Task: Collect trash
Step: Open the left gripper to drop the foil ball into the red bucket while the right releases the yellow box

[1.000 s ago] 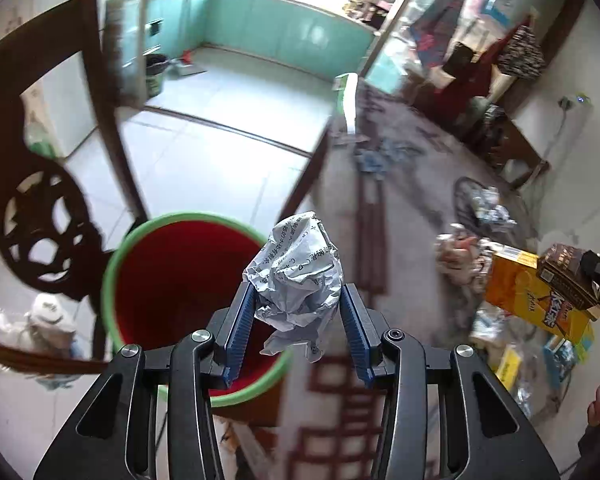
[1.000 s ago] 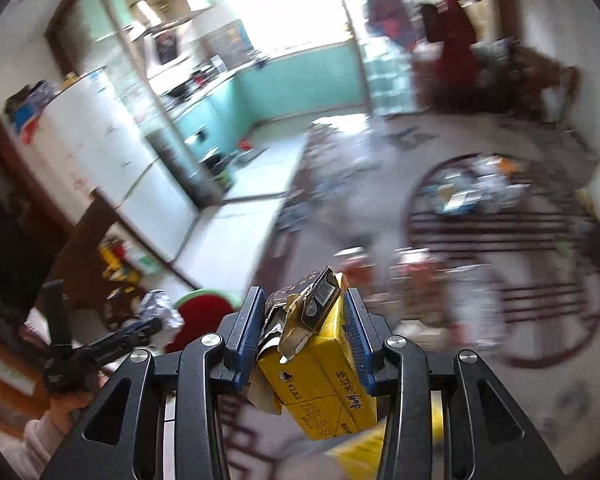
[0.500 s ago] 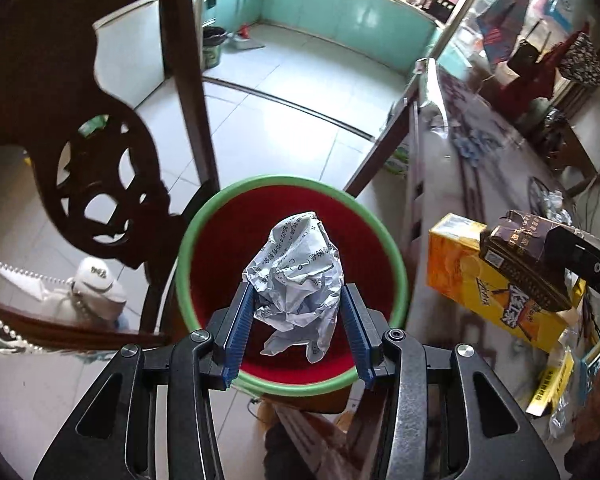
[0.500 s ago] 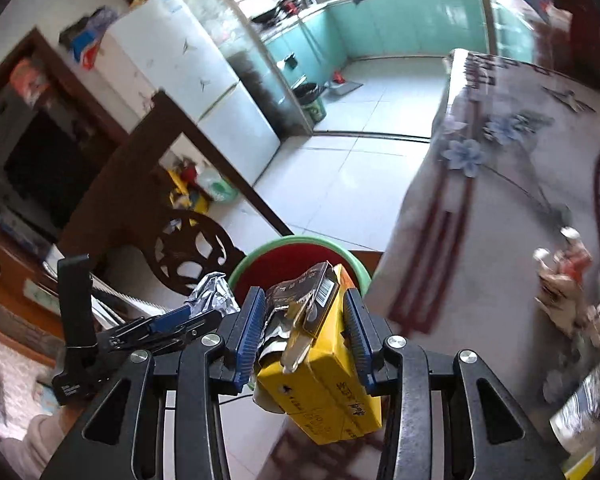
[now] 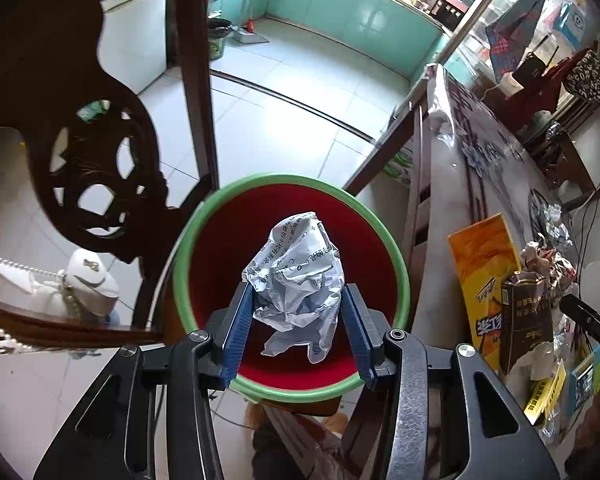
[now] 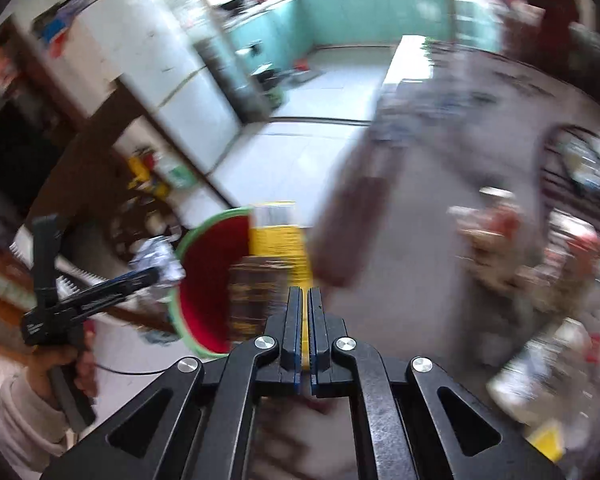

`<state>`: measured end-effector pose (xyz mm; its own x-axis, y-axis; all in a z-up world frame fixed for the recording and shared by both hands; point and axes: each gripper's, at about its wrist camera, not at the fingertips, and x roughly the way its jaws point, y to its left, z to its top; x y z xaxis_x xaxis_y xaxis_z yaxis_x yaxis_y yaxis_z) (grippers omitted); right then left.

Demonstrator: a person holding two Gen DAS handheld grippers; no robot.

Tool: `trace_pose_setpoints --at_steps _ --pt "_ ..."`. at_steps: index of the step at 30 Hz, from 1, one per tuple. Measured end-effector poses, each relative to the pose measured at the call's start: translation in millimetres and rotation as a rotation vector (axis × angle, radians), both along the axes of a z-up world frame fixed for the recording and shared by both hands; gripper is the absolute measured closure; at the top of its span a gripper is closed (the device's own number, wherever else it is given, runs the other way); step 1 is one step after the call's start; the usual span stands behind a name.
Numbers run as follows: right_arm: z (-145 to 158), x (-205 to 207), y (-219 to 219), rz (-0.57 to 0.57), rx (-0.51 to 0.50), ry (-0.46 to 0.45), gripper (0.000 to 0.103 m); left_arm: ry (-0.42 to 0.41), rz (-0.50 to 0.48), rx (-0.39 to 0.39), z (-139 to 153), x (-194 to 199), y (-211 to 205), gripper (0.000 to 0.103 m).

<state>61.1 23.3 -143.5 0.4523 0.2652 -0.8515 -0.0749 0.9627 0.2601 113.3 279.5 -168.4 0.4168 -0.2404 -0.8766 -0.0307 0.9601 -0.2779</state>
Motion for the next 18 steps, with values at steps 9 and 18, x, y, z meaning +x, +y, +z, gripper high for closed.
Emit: trace_pose_setpoints --at_steps 9,18 --pt "21.7 2.8 6.2 0.006 0.138 -0.061 0.084 0.045 -0.102 -0.061 -13.3 8.6 -47.6 0.058" --pt "9.6 -0.2 5.5 -0.008 0.111 -0.025 0.076 -0.006 -0.262 -0.069 -4.9 2.2 -108.5 0.058"
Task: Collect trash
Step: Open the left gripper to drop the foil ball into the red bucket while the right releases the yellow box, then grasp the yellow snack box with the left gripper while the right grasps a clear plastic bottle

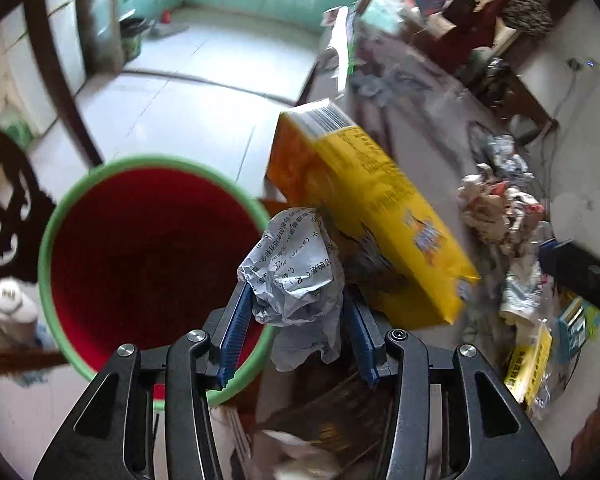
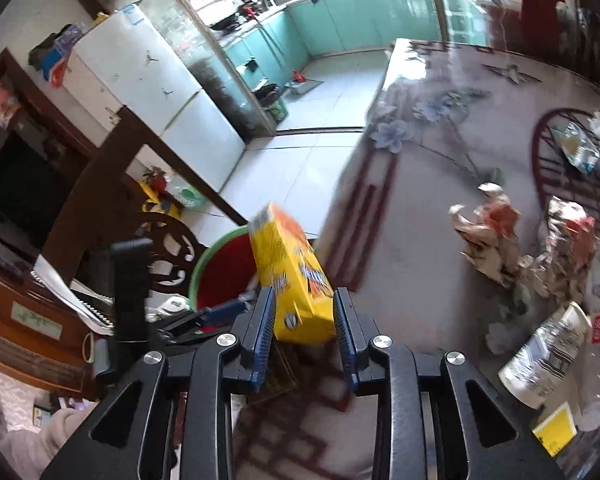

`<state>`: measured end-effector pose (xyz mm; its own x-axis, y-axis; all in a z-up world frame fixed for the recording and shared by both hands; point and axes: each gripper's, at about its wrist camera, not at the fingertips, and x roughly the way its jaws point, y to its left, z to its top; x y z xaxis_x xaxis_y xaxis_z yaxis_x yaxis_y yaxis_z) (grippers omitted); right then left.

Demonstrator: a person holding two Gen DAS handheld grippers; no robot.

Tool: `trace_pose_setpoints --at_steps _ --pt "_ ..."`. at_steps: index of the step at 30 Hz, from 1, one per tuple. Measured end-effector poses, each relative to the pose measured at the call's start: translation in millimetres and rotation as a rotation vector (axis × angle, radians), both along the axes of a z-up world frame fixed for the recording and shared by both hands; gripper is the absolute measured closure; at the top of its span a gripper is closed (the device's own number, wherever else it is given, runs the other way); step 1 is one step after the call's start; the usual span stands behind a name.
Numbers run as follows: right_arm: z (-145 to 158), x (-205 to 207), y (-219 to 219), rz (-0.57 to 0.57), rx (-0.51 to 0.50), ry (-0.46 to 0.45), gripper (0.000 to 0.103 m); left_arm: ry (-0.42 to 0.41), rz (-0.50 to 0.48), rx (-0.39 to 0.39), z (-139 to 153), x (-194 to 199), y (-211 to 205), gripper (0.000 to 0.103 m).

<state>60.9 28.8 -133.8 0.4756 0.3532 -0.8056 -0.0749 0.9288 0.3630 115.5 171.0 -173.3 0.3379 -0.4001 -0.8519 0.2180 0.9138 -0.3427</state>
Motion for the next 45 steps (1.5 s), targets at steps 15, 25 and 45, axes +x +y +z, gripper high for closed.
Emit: trace_pose_setpoints --at_steps 15,25,45 --pt "-33.0 64.9 36.3 0.114 -0.075 0.102 0.048 -0.033 -0.060 0.024 3.6 10.1 -10.5 0.057" --pt "-56.4 70.0 37.4 0.144 -0.086 0.188 0.038 -0.021 -0.050 0.015 -0.1 8.5 -8.4 0.056" --pt "-8.8 -6.9 -38.9 -0.051 -0.160 0.124 0.050 -0.026 0.161 0.129 -3.1 16.8 67.3 0.029"
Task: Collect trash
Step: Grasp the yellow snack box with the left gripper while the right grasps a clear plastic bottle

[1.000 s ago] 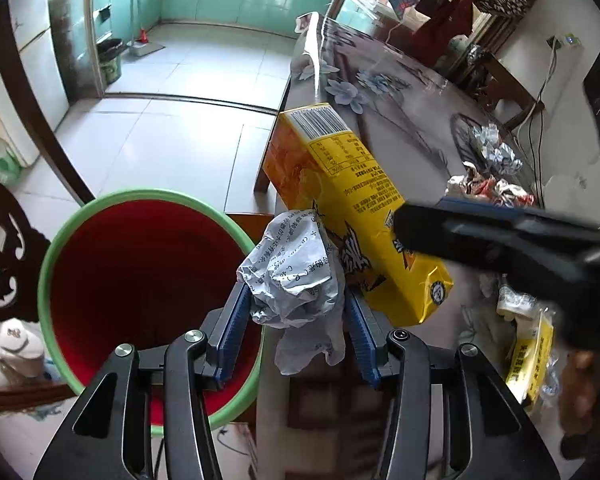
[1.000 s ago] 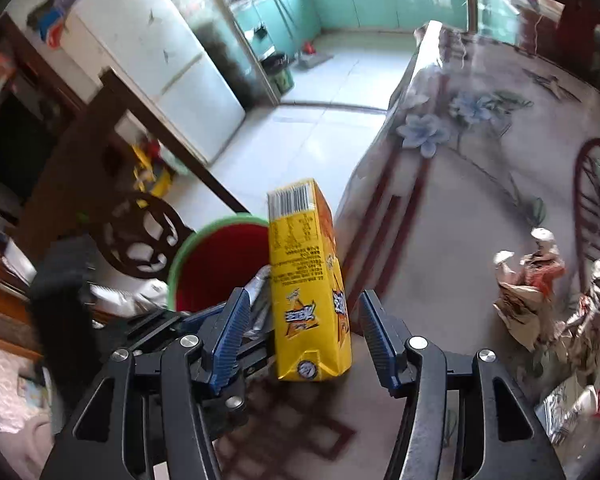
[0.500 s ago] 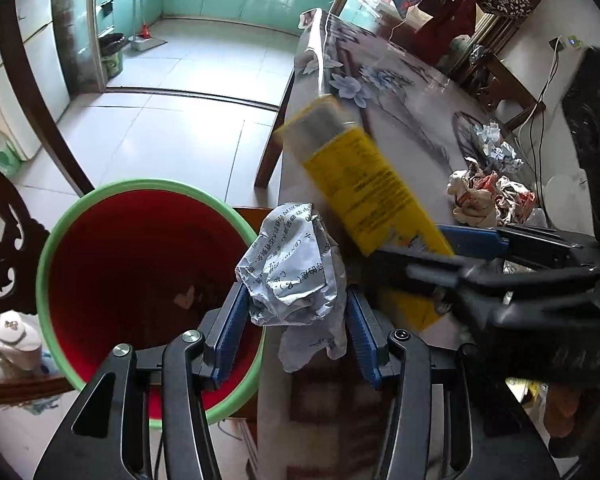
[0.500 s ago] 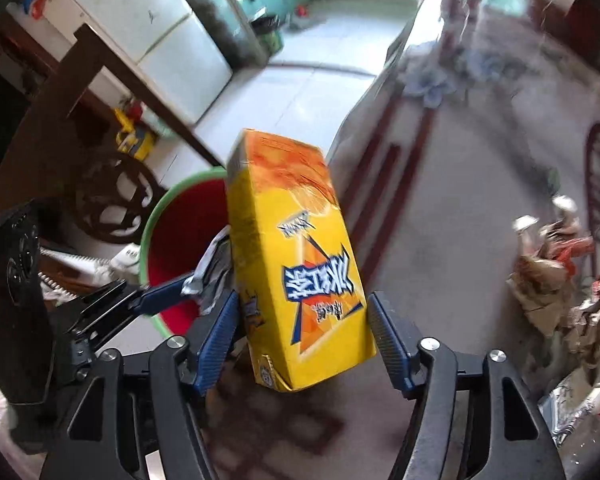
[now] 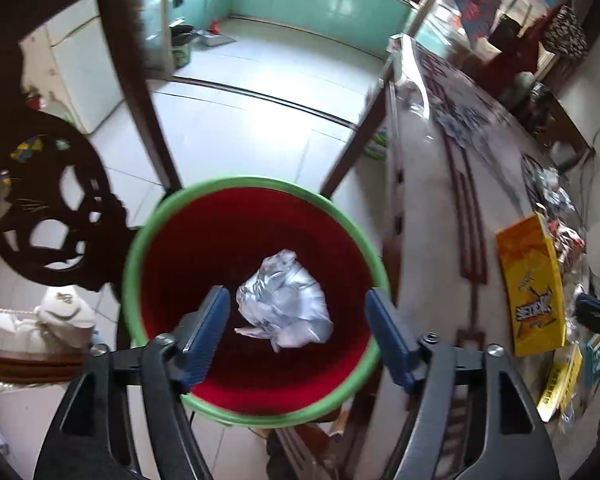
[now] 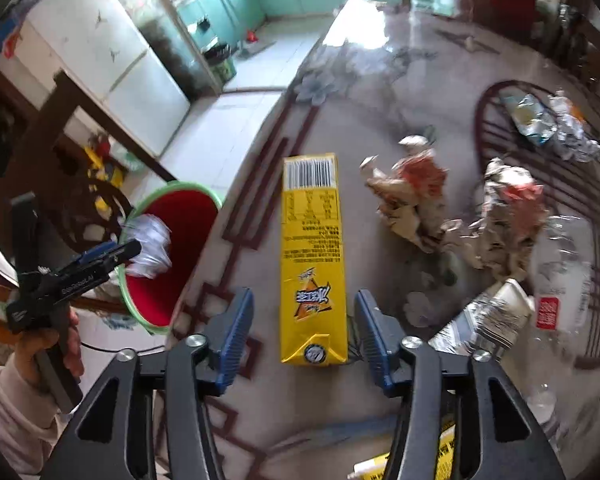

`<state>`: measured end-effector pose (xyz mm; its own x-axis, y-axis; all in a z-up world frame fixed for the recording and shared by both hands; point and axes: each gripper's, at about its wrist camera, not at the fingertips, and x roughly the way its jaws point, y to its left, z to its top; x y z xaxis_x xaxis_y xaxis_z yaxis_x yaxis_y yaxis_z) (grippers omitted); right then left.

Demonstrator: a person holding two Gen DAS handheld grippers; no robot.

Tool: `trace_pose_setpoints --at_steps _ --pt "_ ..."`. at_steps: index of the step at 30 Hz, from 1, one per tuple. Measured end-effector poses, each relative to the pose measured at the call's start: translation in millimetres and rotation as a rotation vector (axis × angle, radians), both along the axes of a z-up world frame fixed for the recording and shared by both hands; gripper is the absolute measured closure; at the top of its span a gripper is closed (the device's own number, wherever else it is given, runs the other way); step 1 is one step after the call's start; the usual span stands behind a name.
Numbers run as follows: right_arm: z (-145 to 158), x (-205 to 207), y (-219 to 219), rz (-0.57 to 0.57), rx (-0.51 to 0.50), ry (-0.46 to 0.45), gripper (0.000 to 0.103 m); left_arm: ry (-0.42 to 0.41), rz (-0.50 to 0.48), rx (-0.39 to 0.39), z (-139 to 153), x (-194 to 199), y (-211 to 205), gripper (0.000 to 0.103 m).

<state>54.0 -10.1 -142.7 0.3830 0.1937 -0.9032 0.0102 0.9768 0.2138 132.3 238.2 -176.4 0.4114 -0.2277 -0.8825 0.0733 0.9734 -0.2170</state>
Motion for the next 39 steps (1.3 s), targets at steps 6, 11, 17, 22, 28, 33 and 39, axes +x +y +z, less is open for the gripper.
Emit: trace_pose_setpoints --at_steps 6,11,17,22,28,33,39 --pt "36.7 -22.8 -27.0 -0.097 0.023 -0.094 0.049 -0.029 0.033 -0.026 20.0 -10.1 9.3 0.027" --pt "52.8 -45.2 -58.2 -0.175 -0.047 -0.109 0.049 -0.094 -0.027 -0.049 46.4 -18.4 -12.2 0.023" --pt "53.6 -67.0 -105.1 -0.266 -0.083 -0.106 0.049 -0.107 -0.143 -0.129 65.0 -24.2 -61.6 0.022" --pt "57.7 -72.1 -134.5 -0.293 -0.114 -0.119 0.049 -0.108 -0.236 -0.162 71.7 -33.7 -125.3 0.020" --pt "58.3 -67.0 -157.6 -0.234 -0.113 -0.122 0.049 -0.072 -0.265 -0.074 55.6 -35.9 -199.9 0.020" --pt "47.7 -64.1 -184.3 -0.204 -0.073 -0.109 0.049 -0.031 -0.211 0.002 36.2 -35.8 -226.2 0.020" --pt "27.7 -59.3 -209.0 -0.180 -0.037 -0.066 0.049 -0.011 -0.139 0.066 22.3 -36.1 -235.7 0.023"
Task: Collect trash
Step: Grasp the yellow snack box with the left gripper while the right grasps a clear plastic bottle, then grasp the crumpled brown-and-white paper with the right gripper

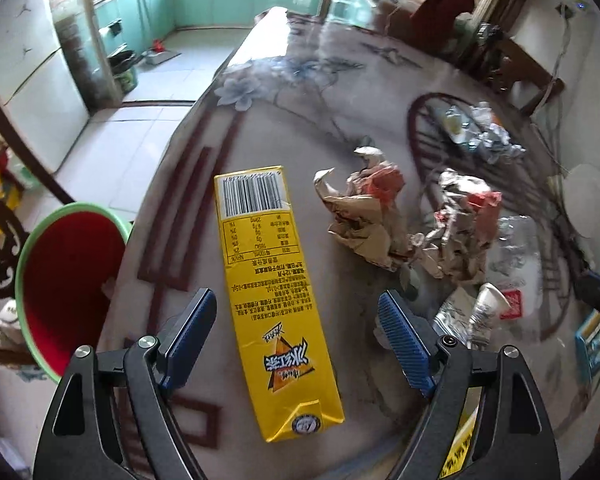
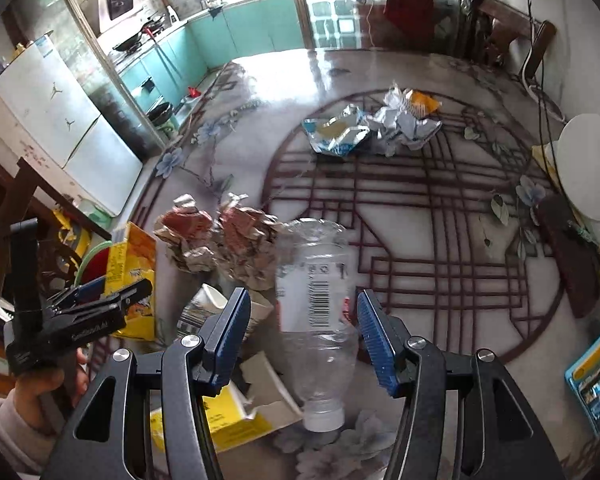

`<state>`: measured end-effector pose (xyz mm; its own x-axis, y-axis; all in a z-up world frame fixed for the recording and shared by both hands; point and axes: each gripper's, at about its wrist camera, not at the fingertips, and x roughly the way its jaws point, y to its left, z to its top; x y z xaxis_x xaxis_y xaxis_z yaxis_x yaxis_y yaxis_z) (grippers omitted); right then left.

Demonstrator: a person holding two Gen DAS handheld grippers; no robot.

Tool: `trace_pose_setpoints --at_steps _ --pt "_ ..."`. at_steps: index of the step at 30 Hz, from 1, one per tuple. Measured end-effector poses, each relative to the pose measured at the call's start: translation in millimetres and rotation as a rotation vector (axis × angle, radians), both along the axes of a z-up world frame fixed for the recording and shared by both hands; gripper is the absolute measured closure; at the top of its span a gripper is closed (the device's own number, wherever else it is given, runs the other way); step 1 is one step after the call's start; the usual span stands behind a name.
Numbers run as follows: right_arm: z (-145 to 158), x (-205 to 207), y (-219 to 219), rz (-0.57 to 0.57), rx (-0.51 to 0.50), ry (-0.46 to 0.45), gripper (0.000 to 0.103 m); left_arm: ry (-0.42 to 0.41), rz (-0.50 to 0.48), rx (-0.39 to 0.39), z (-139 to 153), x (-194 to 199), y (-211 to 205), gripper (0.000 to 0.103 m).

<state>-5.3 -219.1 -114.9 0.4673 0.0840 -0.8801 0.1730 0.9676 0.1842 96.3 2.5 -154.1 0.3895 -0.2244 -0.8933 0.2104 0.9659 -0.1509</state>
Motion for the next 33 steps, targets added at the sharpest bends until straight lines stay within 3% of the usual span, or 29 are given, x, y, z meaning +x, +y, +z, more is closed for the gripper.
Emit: trace_pose_setpoints --at_steps 3,6,11,16,19,25,32,33 --pt "-11.2 1.8 -9.8 0.004 0.034 0.022 0.049 0.017 0.020 0.024 -4.2 0.4 -3.7 0.069" --pt "-20.4 4.1 -14.3 0.010 0.062 0.039 0.049 0.024 0.030 0.019 -1.9 -1.4 -2.3 0.069" --pt "-33.8 12.0 -9.7 0.043 0.099 0.061 0.049 -0.035 0.058 0.009 24.5 -16.3 8.2 0.069" --pt "-45.5 22.6 -3.5 0.058 0.098 0.084 0.049 -0.080 0.078 0.000 48.9 -29.6 19.5 0.069" --pt "-37.7 33.9 6.0 0.082 0.053 0.046 0.049 -0.106 0.087 0.005 60.7 -34.6 26.6 0.068" --pt "-30.5 76.7 40.5 0.204 0.042 -0.030 0.048 -0.113 0.112 -0.001 65.6 -34.7 36.4 0.068" --pt "-48.2 103.2 70.2 0.284 0.005 0.053 0.049 -0.114 0.146 -0.007 66.6 -39.3 50.8 0.068" --pt "-51.3 104.8 70.7 0.283 0.003 0.059 0.056 -0.116 0.149 -0.007 67.2 -40.5 53.5 0.068"
